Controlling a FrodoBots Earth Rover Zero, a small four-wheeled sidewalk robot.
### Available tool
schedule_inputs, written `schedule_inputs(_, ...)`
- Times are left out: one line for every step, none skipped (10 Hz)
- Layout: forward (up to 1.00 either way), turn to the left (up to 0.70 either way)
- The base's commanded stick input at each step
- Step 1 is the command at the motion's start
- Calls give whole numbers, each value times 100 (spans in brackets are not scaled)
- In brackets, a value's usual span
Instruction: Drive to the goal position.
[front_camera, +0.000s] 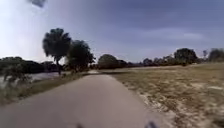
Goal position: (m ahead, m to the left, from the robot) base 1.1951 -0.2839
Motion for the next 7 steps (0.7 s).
schedule_inputs(100,39)
schedule_inputs(100,40)
schedule_inputs(100,40)
schedule_inputs(100,40)
schedule_inputs(100,38)
schedule_inputs(100,12)
schedule_inputs(100,3)
